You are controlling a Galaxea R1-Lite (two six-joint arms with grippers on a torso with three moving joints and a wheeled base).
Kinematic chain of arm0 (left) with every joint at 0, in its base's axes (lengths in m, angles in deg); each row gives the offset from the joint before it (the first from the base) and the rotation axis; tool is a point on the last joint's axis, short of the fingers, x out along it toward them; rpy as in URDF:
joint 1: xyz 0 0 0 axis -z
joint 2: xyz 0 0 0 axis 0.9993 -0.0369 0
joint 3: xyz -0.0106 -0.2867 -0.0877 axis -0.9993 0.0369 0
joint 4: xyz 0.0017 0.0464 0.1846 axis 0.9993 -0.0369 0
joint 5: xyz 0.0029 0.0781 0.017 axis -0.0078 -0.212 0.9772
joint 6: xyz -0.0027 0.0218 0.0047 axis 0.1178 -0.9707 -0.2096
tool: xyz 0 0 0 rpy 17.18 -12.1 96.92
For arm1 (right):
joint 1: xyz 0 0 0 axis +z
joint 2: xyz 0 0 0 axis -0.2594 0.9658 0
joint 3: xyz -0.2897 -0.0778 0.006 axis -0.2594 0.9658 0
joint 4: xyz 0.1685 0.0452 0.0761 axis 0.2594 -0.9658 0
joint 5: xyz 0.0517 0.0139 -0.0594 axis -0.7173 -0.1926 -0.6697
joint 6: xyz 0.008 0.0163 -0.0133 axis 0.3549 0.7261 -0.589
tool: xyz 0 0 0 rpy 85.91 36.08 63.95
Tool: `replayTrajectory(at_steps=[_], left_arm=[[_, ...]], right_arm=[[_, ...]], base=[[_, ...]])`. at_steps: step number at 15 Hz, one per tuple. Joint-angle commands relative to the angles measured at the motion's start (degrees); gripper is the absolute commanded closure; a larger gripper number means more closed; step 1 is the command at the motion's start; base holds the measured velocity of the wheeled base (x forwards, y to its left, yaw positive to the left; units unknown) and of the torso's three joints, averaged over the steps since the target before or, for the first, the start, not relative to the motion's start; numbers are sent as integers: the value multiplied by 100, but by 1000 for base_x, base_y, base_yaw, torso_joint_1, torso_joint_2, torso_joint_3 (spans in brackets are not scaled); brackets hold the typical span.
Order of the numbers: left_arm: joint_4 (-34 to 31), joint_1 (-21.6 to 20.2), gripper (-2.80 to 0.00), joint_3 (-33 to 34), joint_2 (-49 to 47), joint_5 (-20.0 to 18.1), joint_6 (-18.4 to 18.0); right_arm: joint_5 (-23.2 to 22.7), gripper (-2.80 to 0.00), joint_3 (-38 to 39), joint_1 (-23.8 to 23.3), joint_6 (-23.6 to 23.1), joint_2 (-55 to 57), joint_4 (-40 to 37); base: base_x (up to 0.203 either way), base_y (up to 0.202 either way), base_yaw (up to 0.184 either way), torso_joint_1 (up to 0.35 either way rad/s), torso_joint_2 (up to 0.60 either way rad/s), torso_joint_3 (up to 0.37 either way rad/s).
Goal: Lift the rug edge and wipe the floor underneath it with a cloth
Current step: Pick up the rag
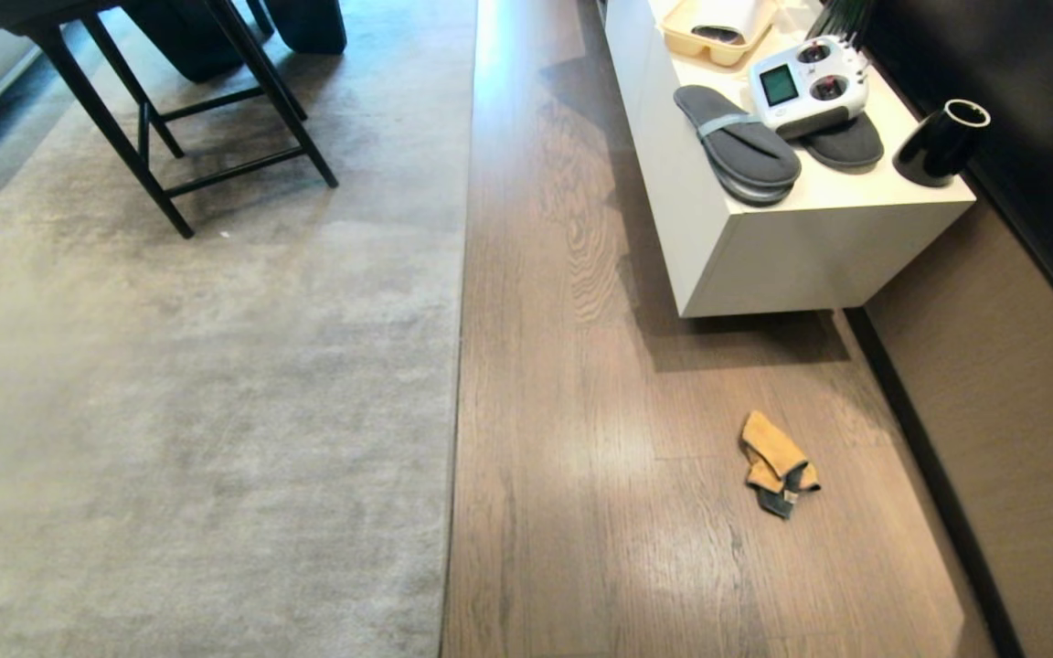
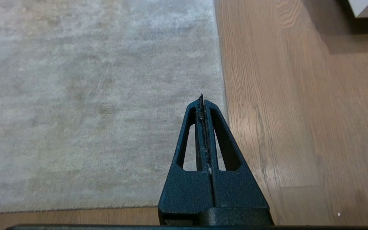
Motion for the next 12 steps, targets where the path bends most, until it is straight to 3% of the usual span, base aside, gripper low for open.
replayTrajectory(at_steps=[1,12], left_arm=[[-1,-1,0,0,0,2,4],[-1,-1,0,0,0,2,21]], right_arm=[[-8,0,0,6,-4,7,-2],[-8,0,0,6,-4,7,-2]], base=[[0,0,0,7,2,-202],[0,0,0,3,2,-197]])
